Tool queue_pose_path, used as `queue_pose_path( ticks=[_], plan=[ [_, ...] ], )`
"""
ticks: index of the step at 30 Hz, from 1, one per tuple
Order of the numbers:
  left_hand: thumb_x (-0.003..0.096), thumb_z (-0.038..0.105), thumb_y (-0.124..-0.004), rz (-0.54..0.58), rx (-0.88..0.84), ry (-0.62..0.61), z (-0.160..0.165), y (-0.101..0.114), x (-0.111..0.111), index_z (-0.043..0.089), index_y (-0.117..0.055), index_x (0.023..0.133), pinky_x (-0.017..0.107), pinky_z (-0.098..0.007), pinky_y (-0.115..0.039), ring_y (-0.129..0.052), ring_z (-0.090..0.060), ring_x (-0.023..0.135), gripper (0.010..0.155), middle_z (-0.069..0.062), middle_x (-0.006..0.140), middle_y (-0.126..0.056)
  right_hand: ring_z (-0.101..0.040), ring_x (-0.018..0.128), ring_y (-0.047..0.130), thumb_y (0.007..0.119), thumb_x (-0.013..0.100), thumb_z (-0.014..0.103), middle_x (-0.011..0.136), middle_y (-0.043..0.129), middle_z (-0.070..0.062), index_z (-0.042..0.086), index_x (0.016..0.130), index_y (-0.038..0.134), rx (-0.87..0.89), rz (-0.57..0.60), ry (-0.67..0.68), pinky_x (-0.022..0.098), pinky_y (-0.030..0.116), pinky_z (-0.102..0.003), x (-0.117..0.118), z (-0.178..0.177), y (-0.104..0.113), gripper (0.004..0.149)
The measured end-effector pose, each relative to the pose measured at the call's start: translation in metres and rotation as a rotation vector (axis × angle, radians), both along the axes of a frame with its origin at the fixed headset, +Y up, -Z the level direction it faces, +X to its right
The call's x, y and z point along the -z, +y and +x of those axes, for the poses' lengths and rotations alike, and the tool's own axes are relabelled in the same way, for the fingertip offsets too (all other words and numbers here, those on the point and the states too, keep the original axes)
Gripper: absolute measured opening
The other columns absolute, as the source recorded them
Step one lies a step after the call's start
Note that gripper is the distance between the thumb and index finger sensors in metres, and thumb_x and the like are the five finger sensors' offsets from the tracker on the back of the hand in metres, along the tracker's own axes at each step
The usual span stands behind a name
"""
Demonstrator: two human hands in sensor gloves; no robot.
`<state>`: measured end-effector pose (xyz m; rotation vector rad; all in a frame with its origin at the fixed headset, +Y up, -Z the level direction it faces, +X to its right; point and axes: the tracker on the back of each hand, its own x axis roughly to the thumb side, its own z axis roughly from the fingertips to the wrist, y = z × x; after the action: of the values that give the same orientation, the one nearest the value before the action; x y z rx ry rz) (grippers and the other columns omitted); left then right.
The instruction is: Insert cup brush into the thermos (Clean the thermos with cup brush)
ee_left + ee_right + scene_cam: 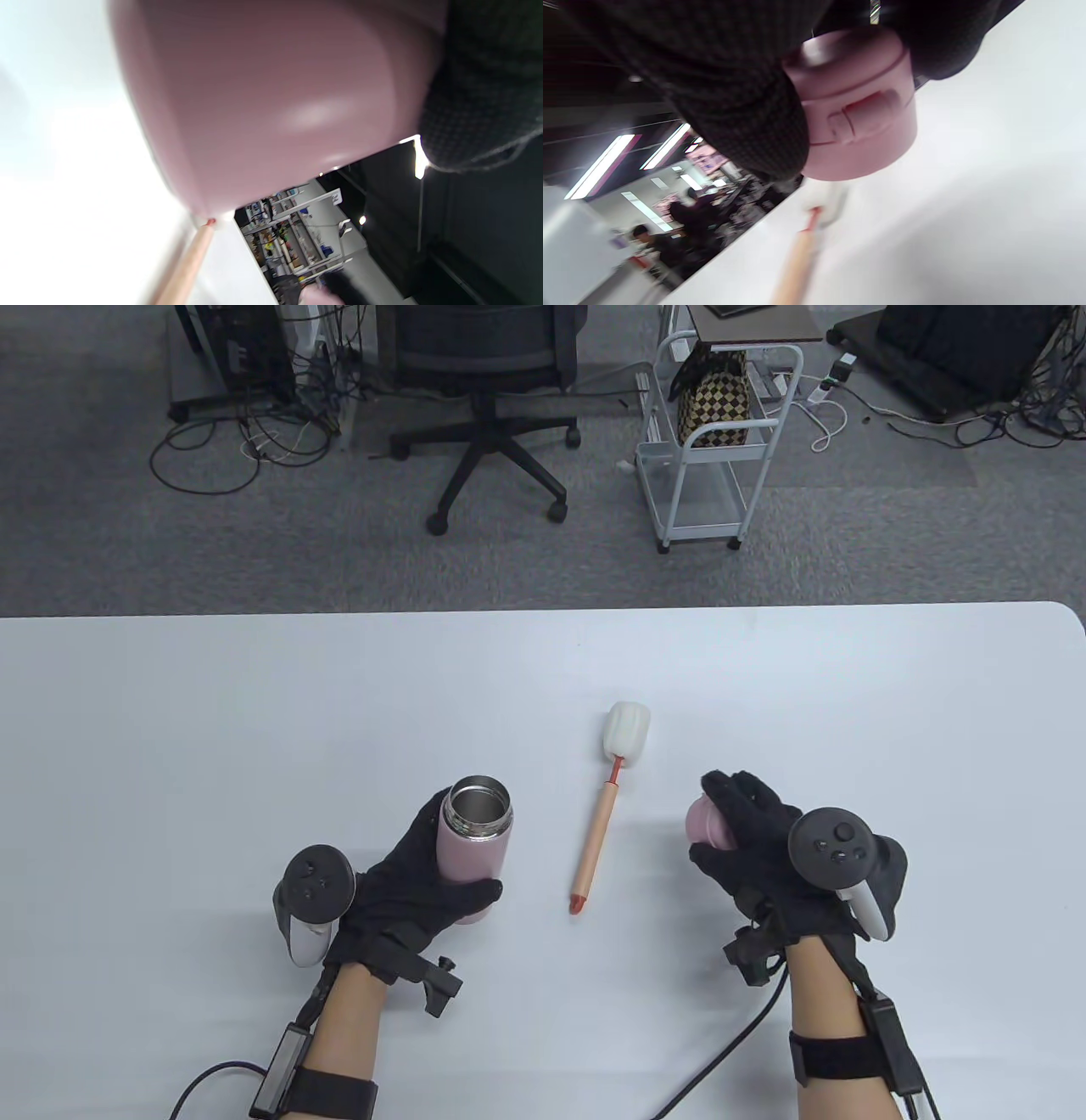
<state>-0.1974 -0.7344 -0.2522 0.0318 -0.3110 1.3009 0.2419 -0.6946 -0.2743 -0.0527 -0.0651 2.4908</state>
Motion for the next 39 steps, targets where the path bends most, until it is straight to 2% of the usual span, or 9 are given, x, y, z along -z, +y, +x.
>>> queue_pose_path(
  ticks=[5,15,18,21,24,27,30,34,39],
  plan=[
    [0.0325,0.067,-0.096,-0.022,-0.091,0.01,-0.002,-0.005,0.001,0.049,-0.045,0.106,0.074,-0.054,-0.059,-0.063,-0.023,0.111,0.091,0.018,0.121,-0.051,-0.055,0.091,0.065,0.104,0.051,0.037,0.115,0.054,-0.023,0.024,0.113,0.058,-0.148,-0.077,-0.251,0.065,0.067,-0.057,0.002,0.021,-0.018,0.078],
    [0.033,0.066,-0.096,-0.019,-0.076,0.024,-0.003,-0.005,0.001,0.049,-0.044,0.106,0.074,-0.053,-0.058,-0.061,-0.022,0.112,0.091,0.018,0.121,-0.049,-0.054,0.091,0.062,0.096,0.056,0.043,0.116,0.05,-0.023,0.024,0.115,0.052,-0.239,-0.282,-0.297,0.066,0.063,-0.056,0.01,0.034,-0.054,0.077],
    [0.0332,0.066,-0.096,-0.016,-0.075,0.023,-0.004,-0.006,0.001,0.049,-0.043,0.106,0.074,-0.053,-0.058,-0.06,-0.022,0.112,0.091,0.018,0.121,-0.049,-0.053,0.092,0.06,0.094,0.056,0.046,0.117,0.048,-0.022,0.026,0.116,0.049,-0.231,-0.277,-0.302,0.067,0.062,-0.056,0.01,0.036,-0.057,0.077],
    [0.0334,0.065,-0.096,-0.022,-0.091,0.029,-0.004,-0.006,0.001,0.049,-0.043,0.106,0.074,-0.052,-0.058,-0.06,-0.022,0.113,0.091,0.018,0.121,-0.048,-0.059,0.099,0.05,0.087,0.057,0.058,0.119,0.039,-0.023,0.025,0.118,0.042,-0.203,-0.277,-0.273,0.069,0.056,-0.063,0.009,0.034,-0.056,0.083],
    [0.0341,0.064,-0.096,-0.031,-0.101,0.04,-0.003,-0.006,0.001,0.049,-0.043,0.106,0.073,-0.05,-0.06,-0.059,-0.022,0.113,0.091,0.017,0.121,-0.048,-0.061,0.103,0.04,0.084,0.056,0.063,0.119,0.035,-0.024,0.022,0.118,0.04,-0.162,-0.101,-0.277,0.071,0.048,-0.068,0.003,0.025,-0.04,0.086],
    [0.035,0.063,-0.096,-0.048,-0.118,0.035,0.0,-0.007,0.001,0.048,-0.042,0.106,0.073,-0.049,-0.061,-0.059,-0.023,0.113,0.091,0.017,0.121,-0.047,-0.059,0.103,0.04,0.081,0.055,0.066,0.118,0.039,-0.024,0.019,0.117,0.041,-0.026,0.122,-0.207,0.071,0.048,-0.066,-0.005,0.007,-0.018,0.087],
    [0.0365,0.062,-0.095,-0.078,-0.159,0.021,0.007,-0.009,0.001,0.046,-0.041,0.107,0.073,-0.049,-0.061,-0.058,-0.024,0.113,0.09,0.016,0.122,-0.046,-0.058,0.103,0.043,0.08,0.054,0.067,0.117,0.041,-0.024,0.017,0.116,0.041,0.166,0.23,-0.085,0.071,0.05,-0.065,-0.01,-0.013,-0.007,0.089],
    [0.0384,0.06,-0.095,-0.116,-0.193,-0.009,0.021,-0.009,0.002,0.045,-0.038,0.107,0.073,-0.049,-0.06,-0.055,-0.025,0.114,0.09,0.016,0.122,-0.043,-0.059,0.103,0.043,0.081,0.053,0.068,0.117,0.039,-0.024,0.016,0.116,0.039,0.384,0.206,0.069,0.071,0.049,-0.066,-0.014,-0.04,-0.004,0.092],
    [0.0408,0.059,-0.093,-0.196,-0.248,-0.05,0.047,-0.011,0.006,0.044,-0.034,0.107,0.075,-0.048,-0.057,-0.051,-0.025,0.116,0.09,0.016,0.122,-0.038,-0.061,0.102,0.042,0.081,0.052,0.069,0.118,0.035,-0.025,0.014,0.116,0.035,0.531,0.133,0.226,0.07,0.05,-0.068,-0.013,-0.062,-0.009,0.096]
  ],
)
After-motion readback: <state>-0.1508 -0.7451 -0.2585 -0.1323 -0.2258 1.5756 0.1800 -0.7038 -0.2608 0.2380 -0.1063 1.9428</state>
